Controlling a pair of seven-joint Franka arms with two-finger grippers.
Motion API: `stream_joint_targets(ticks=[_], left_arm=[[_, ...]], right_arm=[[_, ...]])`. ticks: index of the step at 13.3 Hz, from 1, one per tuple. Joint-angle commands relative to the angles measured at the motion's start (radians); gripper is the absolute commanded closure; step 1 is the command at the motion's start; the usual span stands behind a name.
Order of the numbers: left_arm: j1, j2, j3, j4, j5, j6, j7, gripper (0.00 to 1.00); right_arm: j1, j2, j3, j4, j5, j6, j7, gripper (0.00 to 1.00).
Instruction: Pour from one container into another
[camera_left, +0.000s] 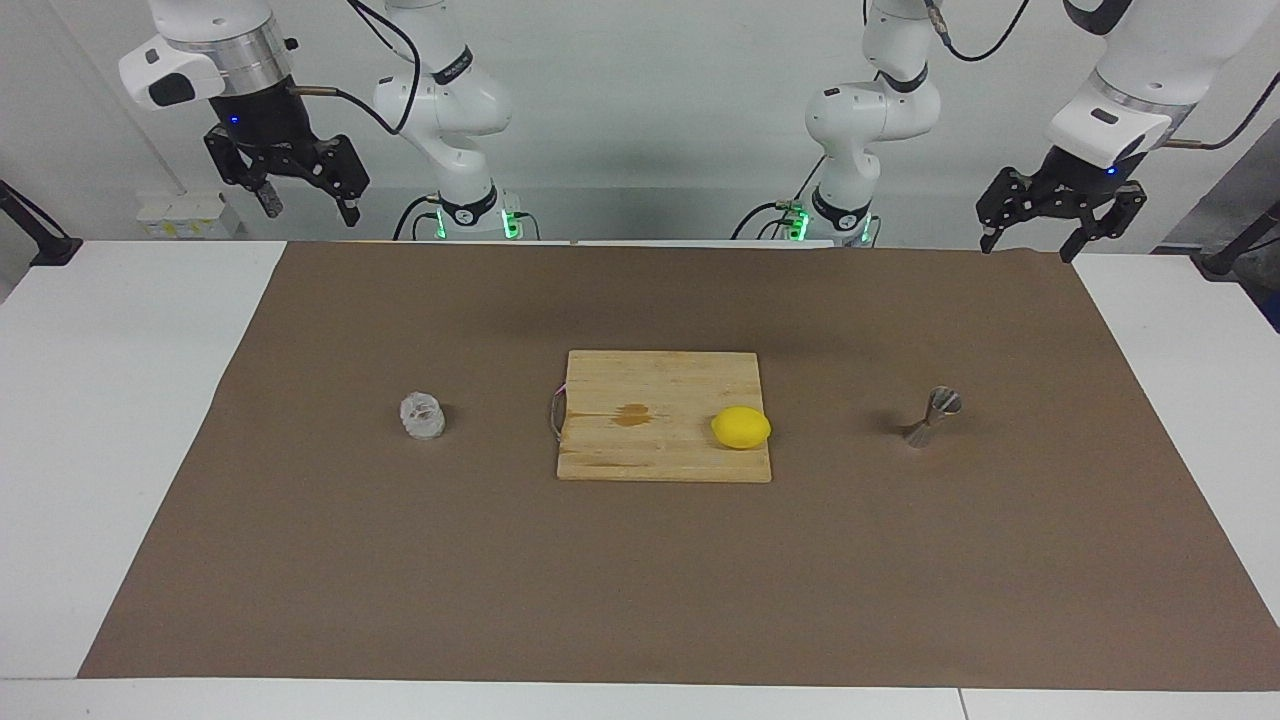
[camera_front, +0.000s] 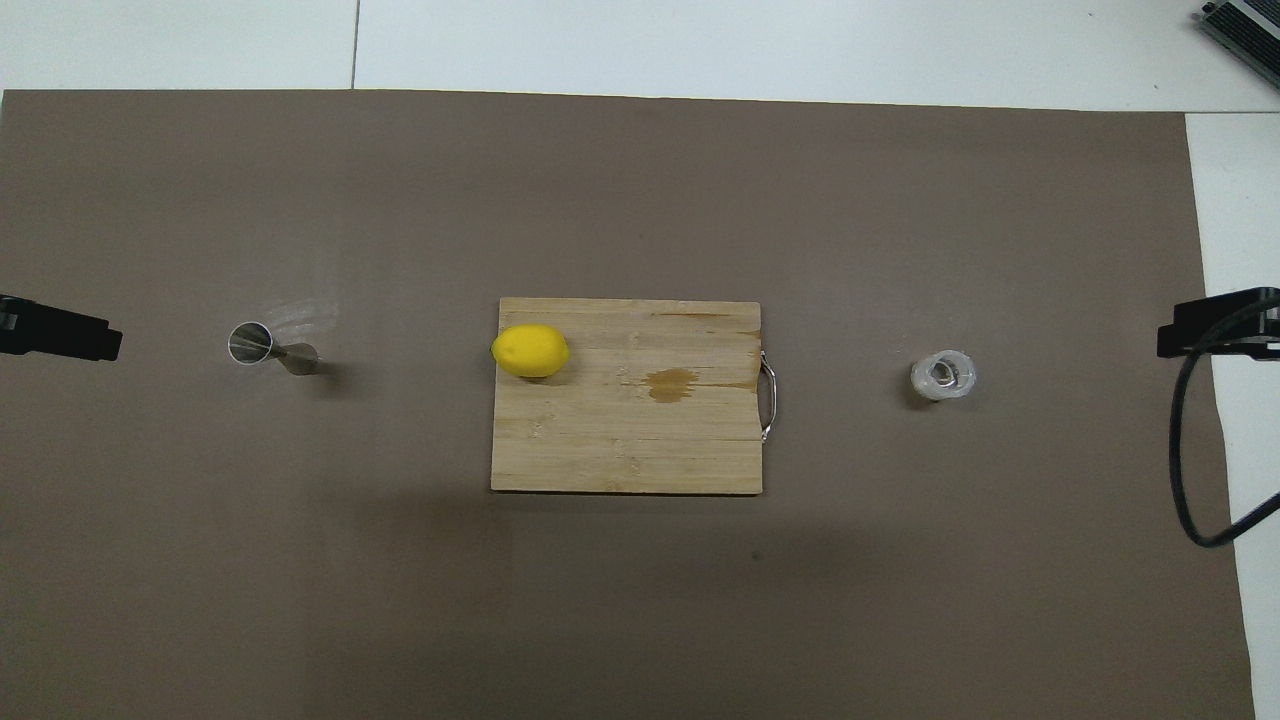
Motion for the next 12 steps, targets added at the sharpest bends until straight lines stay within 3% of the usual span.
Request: stream_joint_targets(ticks=[1, 12], left_arm=[[0.004, 0.01, -0.003, 0.019, -0.01, -0.007, -0.008, 0.0], [-0.009, 0.019, -0.008, 0.011, -0.01, -0.005, -0.008, 0.0]], right_arm=[[-0.016, -0.01, 0.009, -0.007, 0.005, -0.011, -0.025, 0.0], [-0.016, -0.01, 0.009, -0.007, 0.005, -0.011, -0.025, 0.0]])
